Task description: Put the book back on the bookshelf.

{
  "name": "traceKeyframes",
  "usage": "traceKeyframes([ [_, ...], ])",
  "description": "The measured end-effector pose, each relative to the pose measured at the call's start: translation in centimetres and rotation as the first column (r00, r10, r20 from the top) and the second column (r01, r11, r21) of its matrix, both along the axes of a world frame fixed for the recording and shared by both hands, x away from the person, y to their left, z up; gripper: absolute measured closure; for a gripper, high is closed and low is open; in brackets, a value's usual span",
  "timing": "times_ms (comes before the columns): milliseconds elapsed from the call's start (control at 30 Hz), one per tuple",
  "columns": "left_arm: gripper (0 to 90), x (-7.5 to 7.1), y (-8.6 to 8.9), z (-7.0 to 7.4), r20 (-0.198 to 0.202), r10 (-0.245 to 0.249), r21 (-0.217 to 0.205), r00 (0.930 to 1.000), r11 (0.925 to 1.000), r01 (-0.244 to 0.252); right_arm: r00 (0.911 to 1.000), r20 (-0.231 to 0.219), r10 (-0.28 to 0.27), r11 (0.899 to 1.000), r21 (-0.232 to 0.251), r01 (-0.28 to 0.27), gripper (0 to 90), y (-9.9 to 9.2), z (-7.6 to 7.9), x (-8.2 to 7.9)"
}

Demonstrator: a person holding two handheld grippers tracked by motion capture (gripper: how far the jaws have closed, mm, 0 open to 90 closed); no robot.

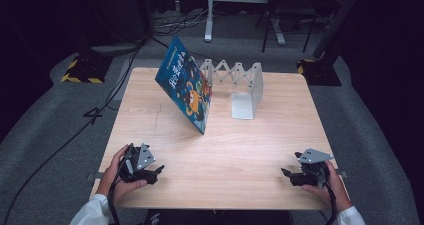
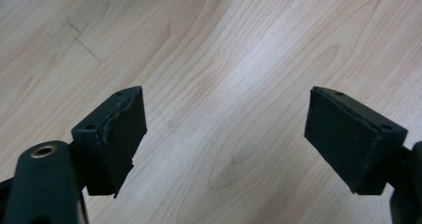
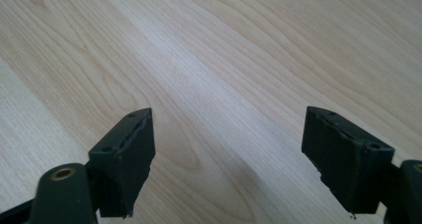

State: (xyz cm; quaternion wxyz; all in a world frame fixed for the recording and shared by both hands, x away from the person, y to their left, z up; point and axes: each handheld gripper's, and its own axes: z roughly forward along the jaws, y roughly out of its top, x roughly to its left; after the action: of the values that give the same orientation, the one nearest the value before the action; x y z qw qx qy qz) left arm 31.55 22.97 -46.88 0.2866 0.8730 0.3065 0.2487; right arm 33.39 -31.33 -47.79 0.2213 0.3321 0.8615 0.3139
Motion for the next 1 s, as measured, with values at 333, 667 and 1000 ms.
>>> traceKeyframes([
  [333, 16.9, -0.7, 2.2, -1.7, -0.048, 0.040, -0.072, 0.9980, 0.9965, -0.043, 0.9985, -0.016, -0.053, 0.998, 0.015, 0.053, 21.4, -2.3, -1.1, -0.8],
  [667, 17.0, -1.4, 4.0, -2.9, -0.092, 0.083, -0.144, 0.9924, 0.9849, -0.096, 0.9921, -0.031, -0.122, 0.989, 0.078, 0.124, 20.9, -4.9, -1.9, -1.7],
  [1000, 18.2, -1.8, 5.5, -3.6, -0.139, 0.153, -0.189, 0.9785, 0.9658, -0.178, 0.9838, -0.044, -0.174, 0.976, 0.128, 0.178, 20.3, -6.5, -2.4, -2.3],
])
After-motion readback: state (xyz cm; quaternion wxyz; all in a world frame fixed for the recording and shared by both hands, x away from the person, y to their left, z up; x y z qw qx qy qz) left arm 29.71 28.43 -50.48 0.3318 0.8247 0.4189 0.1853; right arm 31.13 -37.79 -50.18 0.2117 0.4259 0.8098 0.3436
